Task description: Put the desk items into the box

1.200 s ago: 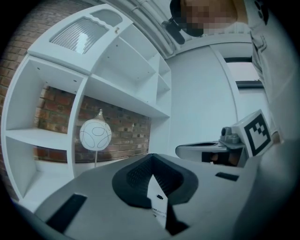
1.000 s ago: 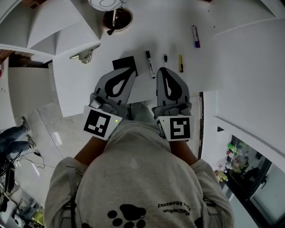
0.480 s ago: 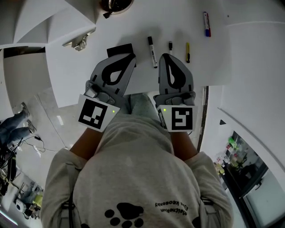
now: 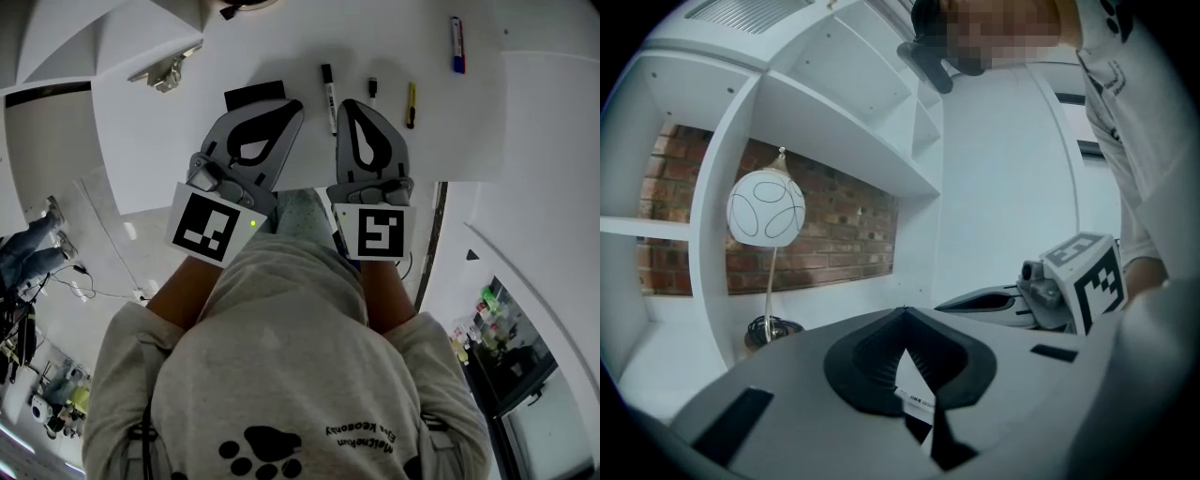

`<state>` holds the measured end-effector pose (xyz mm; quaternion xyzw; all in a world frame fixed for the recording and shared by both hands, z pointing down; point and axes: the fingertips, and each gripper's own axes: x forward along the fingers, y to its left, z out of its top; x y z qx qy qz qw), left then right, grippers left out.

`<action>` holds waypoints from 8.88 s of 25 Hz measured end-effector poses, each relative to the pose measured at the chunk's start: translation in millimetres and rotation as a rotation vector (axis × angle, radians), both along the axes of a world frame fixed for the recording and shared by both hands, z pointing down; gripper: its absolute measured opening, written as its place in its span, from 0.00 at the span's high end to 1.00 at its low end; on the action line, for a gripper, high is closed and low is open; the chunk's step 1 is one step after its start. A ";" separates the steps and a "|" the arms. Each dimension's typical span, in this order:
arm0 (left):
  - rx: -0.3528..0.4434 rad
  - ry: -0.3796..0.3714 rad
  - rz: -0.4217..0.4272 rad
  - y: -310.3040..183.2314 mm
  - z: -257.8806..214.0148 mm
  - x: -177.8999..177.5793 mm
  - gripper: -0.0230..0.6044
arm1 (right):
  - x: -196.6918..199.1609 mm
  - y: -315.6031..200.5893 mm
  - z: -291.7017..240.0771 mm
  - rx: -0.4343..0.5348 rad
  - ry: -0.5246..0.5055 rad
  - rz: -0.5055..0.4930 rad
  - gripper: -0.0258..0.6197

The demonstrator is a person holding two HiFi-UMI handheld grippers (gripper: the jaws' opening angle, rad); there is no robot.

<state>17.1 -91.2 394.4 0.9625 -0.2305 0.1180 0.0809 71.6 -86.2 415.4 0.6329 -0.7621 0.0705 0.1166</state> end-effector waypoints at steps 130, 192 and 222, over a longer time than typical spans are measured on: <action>-0.062 -0.023 0.018 13.8 -26.7 11.4 0.95 | 24.3 -19.3 37.5 -0.298 -0.098 0.184 0.84; -0.005 -0.007 -0.167 7.2 -56.8 -58.6 0.95 | -59.3 -20.0 -58.1 0.159 -0.082 -0.050 0.84; -0.058 -0.035 -0.273 -8.7 -33.6 -109.3 0.95 | -114.3 -44.8 -25.4 0.113 -0.085 -0.153 0.84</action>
